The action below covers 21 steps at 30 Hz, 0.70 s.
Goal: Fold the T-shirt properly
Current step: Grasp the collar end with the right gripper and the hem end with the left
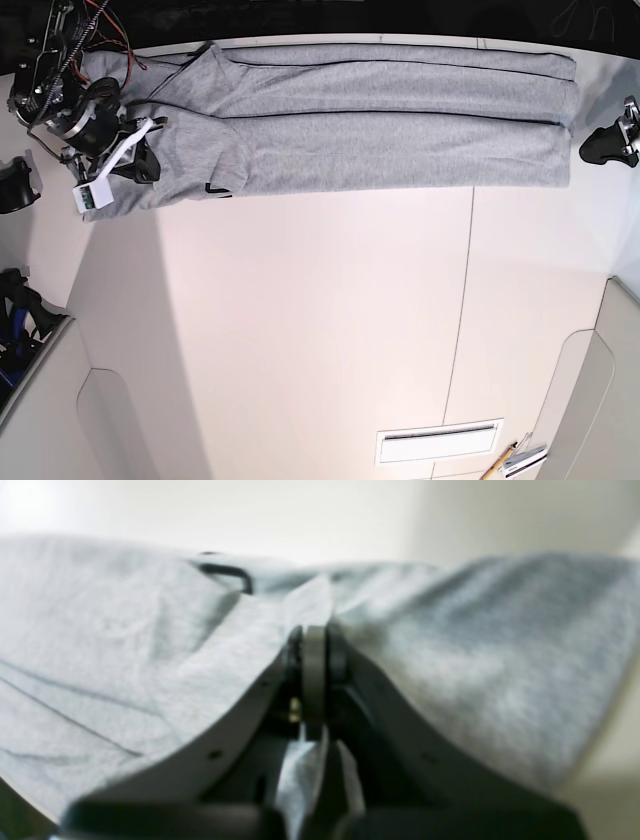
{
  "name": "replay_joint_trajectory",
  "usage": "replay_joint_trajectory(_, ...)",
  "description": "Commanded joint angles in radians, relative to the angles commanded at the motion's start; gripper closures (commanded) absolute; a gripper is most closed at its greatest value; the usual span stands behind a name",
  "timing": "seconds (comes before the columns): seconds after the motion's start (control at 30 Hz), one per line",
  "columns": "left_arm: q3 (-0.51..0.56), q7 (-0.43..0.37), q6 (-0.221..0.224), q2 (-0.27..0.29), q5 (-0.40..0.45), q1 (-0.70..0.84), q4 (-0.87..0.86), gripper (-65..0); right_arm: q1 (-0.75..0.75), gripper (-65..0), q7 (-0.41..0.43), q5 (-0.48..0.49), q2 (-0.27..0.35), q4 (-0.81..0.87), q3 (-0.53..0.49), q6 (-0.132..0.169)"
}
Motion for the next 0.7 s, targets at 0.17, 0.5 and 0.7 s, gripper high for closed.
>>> replay_joint_trajectory(0.17, 0.000, 0.000, 0.000, 0.000, 0.000, 0.000, 0.000, -24.1, 0.000, 0.0, -0.005, 0.007, 0.005, 0.000, 0.074, 0.000)
replay_joint_trajectory(0.5, 0.000, 0.000, 0.000, 0.000, 0.000, 0.000, 0.000, -24.1, -0.012, -1.9, -0.007, -0.012, 0.005, 0.000, 0.086, 0.002)
replay_joint_trajectory(0.7, 0.000, 0.000, 0.000, 0.000, 0.000, 0.003, 0.000, -24.1, -0.022, -16.5, -0.037, -0.018, 0.004, 0.000, 0.112, -0.018)
